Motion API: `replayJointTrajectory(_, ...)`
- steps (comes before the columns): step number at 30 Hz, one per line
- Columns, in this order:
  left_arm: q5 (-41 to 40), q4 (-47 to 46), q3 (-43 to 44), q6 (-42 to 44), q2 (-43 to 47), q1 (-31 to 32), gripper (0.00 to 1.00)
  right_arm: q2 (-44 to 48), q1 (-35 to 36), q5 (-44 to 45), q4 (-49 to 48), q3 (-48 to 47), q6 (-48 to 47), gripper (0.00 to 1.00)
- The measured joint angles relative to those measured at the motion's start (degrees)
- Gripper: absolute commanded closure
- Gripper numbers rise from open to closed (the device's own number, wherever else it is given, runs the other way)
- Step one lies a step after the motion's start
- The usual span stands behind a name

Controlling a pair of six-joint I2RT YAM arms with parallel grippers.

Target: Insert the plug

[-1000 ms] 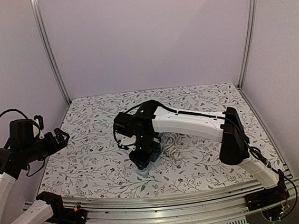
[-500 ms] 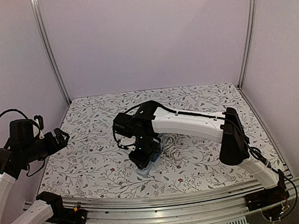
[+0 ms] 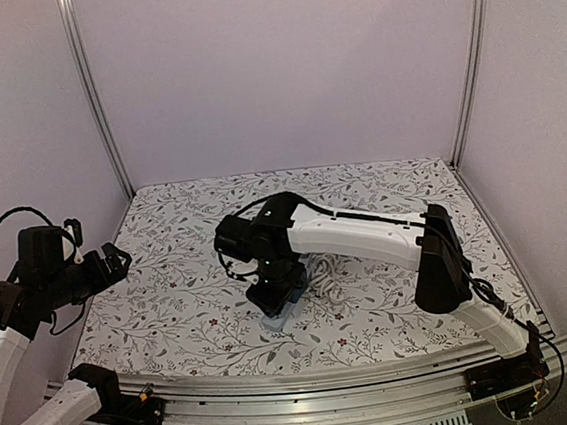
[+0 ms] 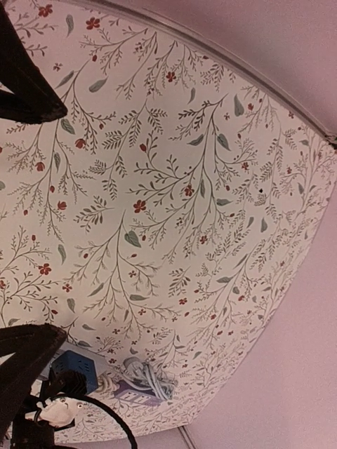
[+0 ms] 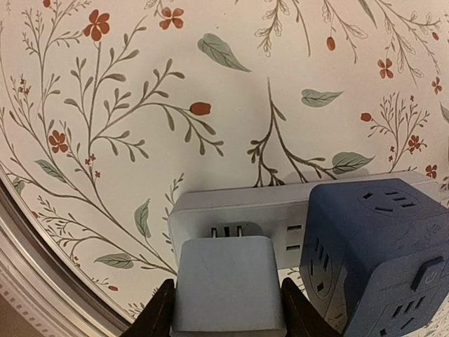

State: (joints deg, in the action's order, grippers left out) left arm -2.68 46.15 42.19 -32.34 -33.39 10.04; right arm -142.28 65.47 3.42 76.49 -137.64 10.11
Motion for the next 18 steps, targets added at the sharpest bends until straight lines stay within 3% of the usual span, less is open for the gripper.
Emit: replayJointTrajectory(18, 0.04, 0.0, 0.0, 0.0, 0.0, -1.14, 0.0, 2.03, -0.66, -1.95, -1.95, 4.48, -1.38, 1.0)
